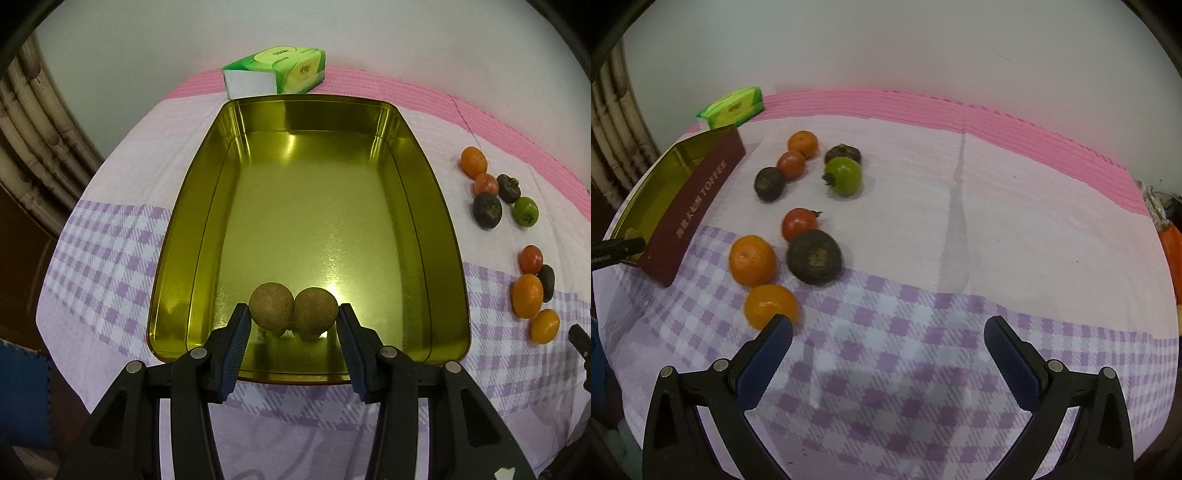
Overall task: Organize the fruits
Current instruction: 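Carry the two brown fruits with the left tool into the gold tray, then open the left tool over the tray while the right tool grasps a yellow-orange fruit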
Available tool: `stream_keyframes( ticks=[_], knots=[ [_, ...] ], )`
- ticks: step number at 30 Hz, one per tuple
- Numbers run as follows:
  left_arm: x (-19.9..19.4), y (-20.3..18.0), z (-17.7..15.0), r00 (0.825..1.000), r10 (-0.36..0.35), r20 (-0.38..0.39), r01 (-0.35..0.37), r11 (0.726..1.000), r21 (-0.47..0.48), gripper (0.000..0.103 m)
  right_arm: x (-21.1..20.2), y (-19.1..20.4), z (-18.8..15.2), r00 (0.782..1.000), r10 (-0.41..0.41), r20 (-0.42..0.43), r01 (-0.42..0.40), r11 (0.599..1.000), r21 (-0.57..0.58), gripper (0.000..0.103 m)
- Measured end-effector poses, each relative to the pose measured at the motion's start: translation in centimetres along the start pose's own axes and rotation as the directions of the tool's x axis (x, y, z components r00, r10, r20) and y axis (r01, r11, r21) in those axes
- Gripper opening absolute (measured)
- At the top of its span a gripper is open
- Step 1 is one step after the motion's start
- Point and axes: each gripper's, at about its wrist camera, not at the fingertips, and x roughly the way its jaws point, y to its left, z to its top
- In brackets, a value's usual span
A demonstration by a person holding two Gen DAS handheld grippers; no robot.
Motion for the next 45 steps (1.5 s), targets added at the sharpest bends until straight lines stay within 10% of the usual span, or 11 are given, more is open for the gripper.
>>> stream_keyframes(
  ticks=[28,45],
  knots=[
    [-0.5,0.4,0.0,1.000,-0.020,0.001,0.020,1.000,-0.023,0.045,1.1,4.4,0.2,0.999,0.039,-0.020,-0.040,0.996,-0.079,0.102],
    [-4.0,0.1,0.3,0.994,-0.018,0.112,0.020,1.000,-0.015,0.072,1.8,5.1,0.2,0.998,0.054,-0.037,-0.056,0.996,-0.075,0.089]
  ],
)
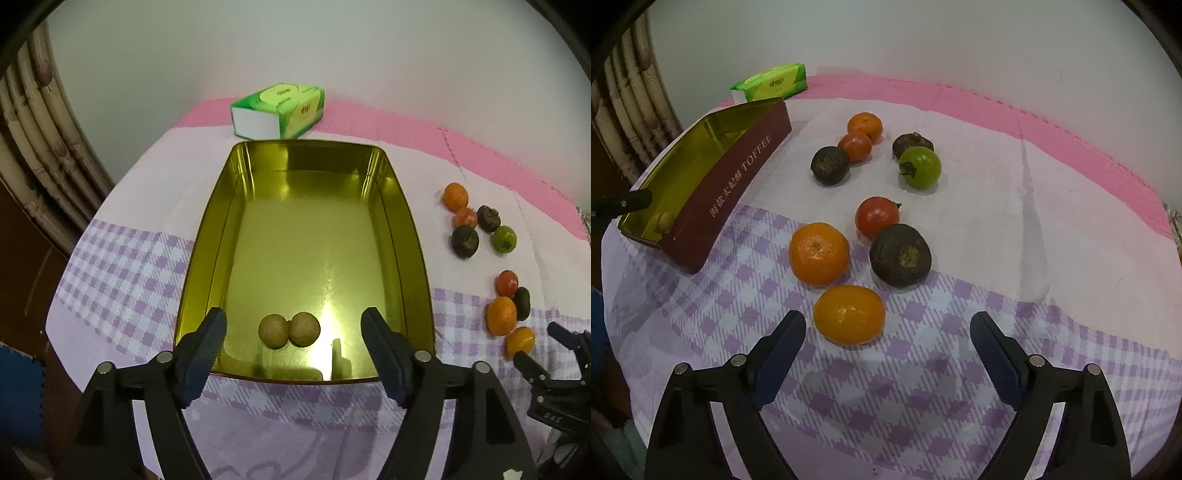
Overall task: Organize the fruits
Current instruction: 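Open the left tool over the tray while the right tool grasps a yellow-orange fruit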
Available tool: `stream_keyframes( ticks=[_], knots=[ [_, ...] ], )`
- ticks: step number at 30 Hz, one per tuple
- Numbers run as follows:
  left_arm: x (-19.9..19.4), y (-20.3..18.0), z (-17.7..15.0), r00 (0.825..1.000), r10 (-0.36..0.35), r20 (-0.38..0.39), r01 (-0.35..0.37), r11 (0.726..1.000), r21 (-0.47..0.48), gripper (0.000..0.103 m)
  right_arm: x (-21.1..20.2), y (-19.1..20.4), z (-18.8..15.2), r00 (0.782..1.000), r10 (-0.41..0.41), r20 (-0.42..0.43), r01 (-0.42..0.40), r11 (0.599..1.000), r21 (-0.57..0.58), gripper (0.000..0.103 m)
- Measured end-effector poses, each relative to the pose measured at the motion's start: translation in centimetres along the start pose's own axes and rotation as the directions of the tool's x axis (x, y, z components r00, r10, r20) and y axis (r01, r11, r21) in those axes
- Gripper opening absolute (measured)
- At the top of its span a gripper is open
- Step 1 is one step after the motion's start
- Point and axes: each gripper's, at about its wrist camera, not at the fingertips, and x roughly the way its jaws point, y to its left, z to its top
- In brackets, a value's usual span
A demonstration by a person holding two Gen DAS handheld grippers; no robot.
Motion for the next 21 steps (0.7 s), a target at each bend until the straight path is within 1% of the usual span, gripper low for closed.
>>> stream_keyframes(
  ticks=[3,5,8,10,11,13,15,18,21],
  knots=[
    [-0.5,0.1,0.1,1.000,0.001,0.012,-0.001,1.000,-0.009,0.074,0.4,0.4,0.2,1.000,-0.001,-0.008,0.001,1.000,-0.008,0.083],
    [-0.7,0.4,0.3,1.000,0.006,0.015,-0.006,1.000,-0.021,0.078,0.6,0.7,0.2,1.000,-0.005,-0.014,0.004,1.000,-0.016,0.079],
    [-0.8,0.7,0.5,1.000,0.010,0.018,-0.010,0.999,-0.040,0.078,1.1,1.0,0.3,1.000,-0.003,-0.026,0.002,1.000,-0.024,0.074],
    [-1.0,1.0,0.6,1.000,0.012,0.019,-0.011,0.999,-0.054,0.078,1.2,1.2,0.2,0.999,0.001,-0.034,-0.002,1.000,-0.028,0.065],
    [-1.0,1.2,0.6,1.000,0.014,0.019,-0.013,0.998,-0.057,0.078,1.4,1.3,0.2,0.999,0.005,-0.041,-0.006,1.000,-0.031,0.063],
    [-1.0,1.4,0.7,0.999,0.026,0.020,-0.025,0.998,-0.062,0.078,1.6,1.4,0.2,0.999,0.015,-0.047,-0.016,0.999,-0.031,0.055],
    [-1.1,1.7,0.7,0.999,0.036,0.019,-0.035,0.997,-0.067,0.080,1.7,1.5,0.2,0.999,0.016,-0.046,-0.018,0.999,-0.033,0.054],
    [-1.2,2.1,0.7,0.999,0.044,0.024,-0.042,0.996,-0.078,0.082,1.5,1.5,0.2,0.999,0.031,-0.044,-0.033,0.999,-0.038,0.043],
    [-1.3,2.3,0.8,0.998,0.051,0.028,-0.048,0.995,-0.084,0.084,1.6,1.7,0.3,0.998,0.033,-0.046,-0.035,0.998,-0.042,0.042]
  ],
)
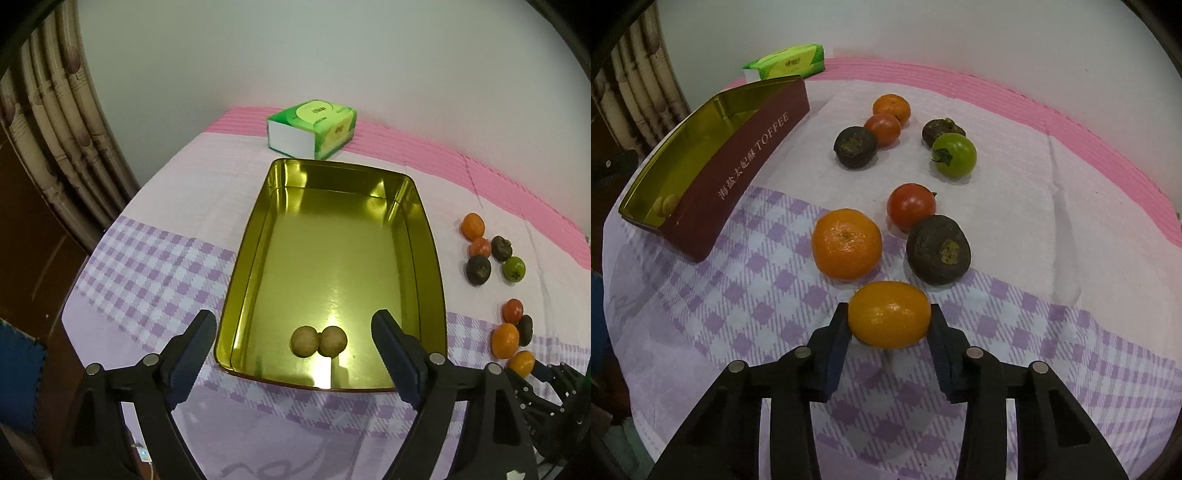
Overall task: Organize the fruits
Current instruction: 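Open the left tool over the tray while the right tool grasps a yellow-orange fruit, then carry the yellow-orange fruit with the right tool into the tray and open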
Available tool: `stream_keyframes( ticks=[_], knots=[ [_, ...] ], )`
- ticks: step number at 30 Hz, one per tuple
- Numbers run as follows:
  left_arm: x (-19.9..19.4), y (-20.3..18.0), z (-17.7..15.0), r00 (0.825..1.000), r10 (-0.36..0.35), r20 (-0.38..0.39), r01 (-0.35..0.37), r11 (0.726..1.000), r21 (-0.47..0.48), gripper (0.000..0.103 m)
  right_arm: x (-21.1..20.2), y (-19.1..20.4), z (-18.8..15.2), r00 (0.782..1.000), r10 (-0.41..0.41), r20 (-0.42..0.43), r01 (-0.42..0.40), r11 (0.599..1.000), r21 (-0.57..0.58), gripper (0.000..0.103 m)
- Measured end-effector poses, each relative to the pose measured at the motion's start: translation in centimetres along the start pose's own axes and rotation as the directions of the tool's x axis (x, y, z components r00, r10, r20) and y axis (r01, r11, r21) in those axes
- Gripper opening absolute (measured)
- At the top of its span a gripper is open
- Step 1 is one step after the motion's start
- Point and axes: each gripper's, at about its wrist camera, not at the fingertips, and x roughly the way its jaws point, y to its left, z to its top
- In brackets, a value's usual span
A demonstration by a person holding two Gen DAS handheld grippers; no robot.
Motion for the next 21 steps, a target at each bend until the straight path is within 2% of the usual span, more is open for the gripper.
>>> stream_keyframes(
  ticks=[9,21],
  knots=[
    [0.2,0.4,0.1,1.000,-0.002,0.001,0.002,1.000,-0.013,0.085,-0.4,0.1,-0.1,1.000,0.013,-0.003,-0.013,1.000,-0.006,0.042],
    [0.2,1.4,0.2,1.000,0.014,-0.006,-0.014,0.999,-0.038,0.095,-3.0,1.5,1.7,0.998,0.050,0.049,-0.048,0.998,-0.042,0.041]
  ],
)
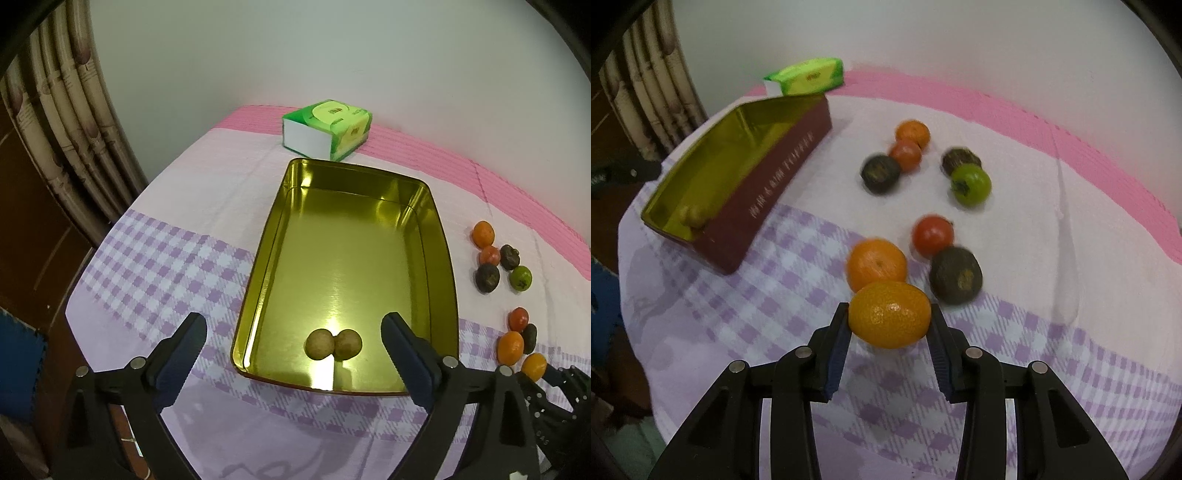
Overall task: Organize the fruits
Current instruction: 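Carry the yellow-orange fruit with the right tool into the tray and open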
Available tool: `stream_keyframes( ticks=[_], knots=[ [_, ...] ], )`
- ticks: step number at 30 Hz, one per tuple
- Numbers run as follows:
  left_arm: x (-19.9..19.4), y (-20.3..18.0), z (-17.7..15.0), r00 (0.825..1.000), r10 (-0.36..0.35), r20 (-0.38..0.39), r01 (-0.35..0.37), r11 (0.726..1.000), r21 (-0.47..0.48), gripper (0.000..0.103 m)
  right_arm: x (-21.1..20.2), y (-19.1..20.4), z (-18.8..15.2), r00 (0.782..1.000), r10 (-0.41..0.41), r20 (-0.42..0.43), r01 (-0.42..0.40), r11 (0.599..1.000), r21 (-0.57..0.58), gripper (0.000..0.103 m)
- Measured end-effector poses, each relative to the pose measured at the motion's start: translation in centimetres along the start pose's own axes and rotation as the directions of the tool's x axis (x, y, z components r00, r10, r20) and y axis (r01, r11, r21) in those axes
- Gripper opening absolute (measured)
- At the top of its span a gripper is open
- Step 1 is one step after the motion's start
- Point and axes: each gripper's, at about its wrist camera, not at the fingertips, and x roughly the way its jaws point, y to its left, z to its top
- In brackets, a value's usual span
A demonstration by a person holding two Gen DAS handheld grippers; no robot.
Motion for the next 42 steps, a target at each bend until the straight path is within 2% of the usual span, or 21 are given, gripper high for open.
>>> stream_keyframes(
  ticks=[5,9,16,22,27,42],
  knots=[
    [-0.2,1.1,0.5,1.000,-0.007,0.007,0.007,0.999,-0.032,0.100,-1.0,2.3,3.0,0.997,0.059,0.045,-0.057,0.998,-0.040,0.041],
    [-0.4,2.4,0.9,1.000,-0.003,0.014,0.004,0.998,-0.063,0.101,-0.8,5.1,5.8,0.992,0.110,0.070,-0.103,0.990,-0.092,0.041],
    [-0.3,5.1,1.7,0.999,0.033,0.039,-0.028,0.993,-0.113,0.101,1.0,10.7,9.1,0.985,0.164,0.058,-0.151,0.970,-0.192,0.041],
    [-0.2,5.9,1.9,0.995,0.071,0.064,-0.063,0.992,-0.109,0.101,3.9,13.9,10.2,0.986,0.170,0.003,-0.164,0.956,-0.244,0.041],
    [0.3,6.1,1.9,0.997,0.066,0.048,-0.060,0.992,-0.115,0.101,5.7,15.1,10.4,0.988,0.150,-0.032,-0.153,0.948,-0.278,0.042],
    [1.4,6.9,1.5,0.996,0.091,0.013,-0.088,0.986,-0.139,0.101,8.0,16.2,9.6,0.991,0.114,-0.075,-0.132,0.941,-0.313,0.042]
  ],
)
